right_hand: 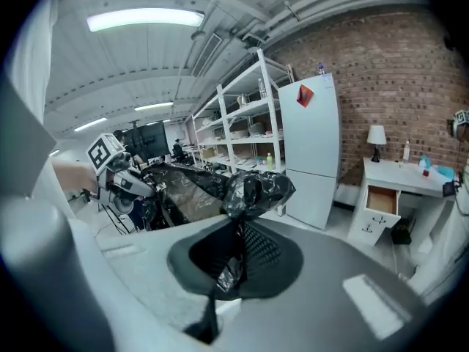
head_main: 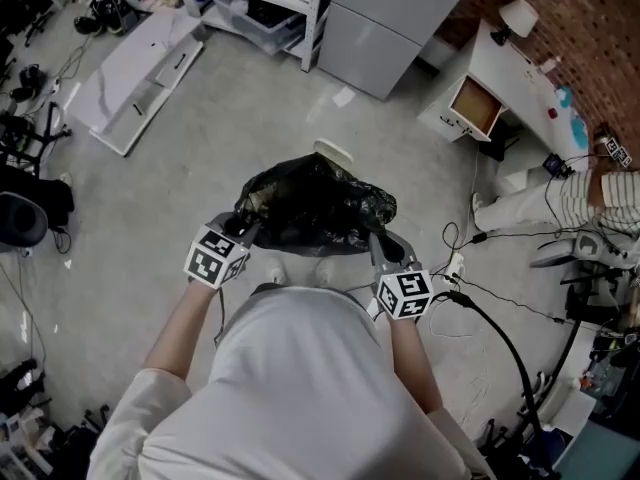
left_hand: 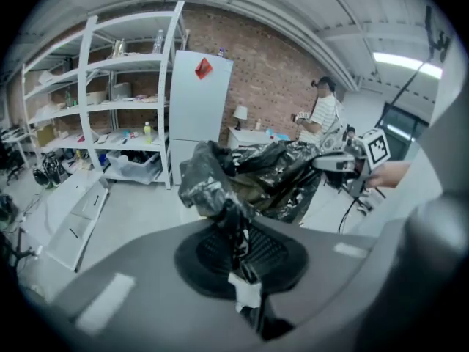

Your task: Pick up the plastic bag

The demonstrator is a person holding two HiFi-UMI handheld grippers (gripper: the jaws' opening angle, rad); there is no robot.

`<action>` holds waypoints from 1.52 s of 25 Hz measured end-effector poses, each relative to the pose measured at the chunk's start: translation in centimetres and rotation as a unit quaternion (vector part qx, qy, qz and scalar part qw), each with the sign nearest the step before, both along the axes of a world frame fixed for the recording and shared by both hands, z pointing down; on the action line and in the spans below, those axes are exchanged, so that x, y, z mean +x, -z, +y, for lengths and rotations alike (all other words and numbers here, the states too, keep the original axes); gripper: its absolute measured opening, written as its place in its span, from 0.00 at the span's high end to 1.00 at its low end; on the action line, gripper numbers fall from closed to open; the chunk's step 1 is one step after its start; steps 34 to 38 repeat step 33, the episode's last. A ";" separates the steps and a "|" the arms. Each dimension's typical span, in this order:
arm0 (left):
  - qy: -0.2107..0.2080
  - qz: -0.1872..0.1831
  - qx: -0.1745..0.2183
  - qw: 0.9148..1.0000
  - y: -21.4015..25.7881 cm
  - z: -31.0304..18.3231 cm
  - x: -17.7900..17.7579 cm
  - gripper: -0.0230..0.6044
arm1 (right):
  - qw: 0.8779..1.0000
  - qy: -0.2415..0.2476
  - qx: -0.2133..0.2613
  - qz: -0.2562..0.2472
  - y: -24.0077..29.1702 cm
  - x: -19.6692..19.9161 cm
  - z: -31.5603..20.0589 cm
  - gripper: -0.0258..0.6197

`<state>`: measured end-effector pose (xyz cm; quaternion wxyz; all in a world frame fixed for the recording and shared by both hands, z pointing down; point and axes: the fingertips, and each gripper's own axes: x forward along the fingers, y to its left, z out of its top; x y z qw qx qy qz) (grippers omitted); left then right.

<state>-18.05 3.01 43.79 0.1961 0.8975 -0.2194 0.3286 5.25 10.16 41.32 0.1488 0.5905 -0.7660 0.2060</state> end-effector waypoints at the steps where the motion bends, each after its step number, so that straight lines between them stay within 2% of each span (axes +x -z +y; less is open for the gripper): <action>1: 0.004 0.005 0.003 1.000 0.4 0.0 0.5 0.95 | 1.000 0.008 0.008 0.008 0.7 0.0 0.0 0.95; 7: 0.027 0.014 0.019 0.999 2.0 0.2 3.2 0.95 | 0.999 0.022 0.025 0.008 1.9 1.5 -0.1 0.96; 15: 0.025 0.001 0.046 0.999 2.8 2.2 4.6 0.95 | 0.999 0.031 0.023 0.001 1.5 3.0 0.8 0.96; 21: 0.029 0.001 0.046 0.999 2.5 2.5 5.6 0.95 | 0.999 0.044 0.023 -0.001 1.2 3.3 0.9 0.96; 38: 0.025 -0.005 0.055 0.998 3.2 2.4 6.2 0.95 | 0.999 0.039 0.029 -0.008 1.6 4.3 0.4 0.96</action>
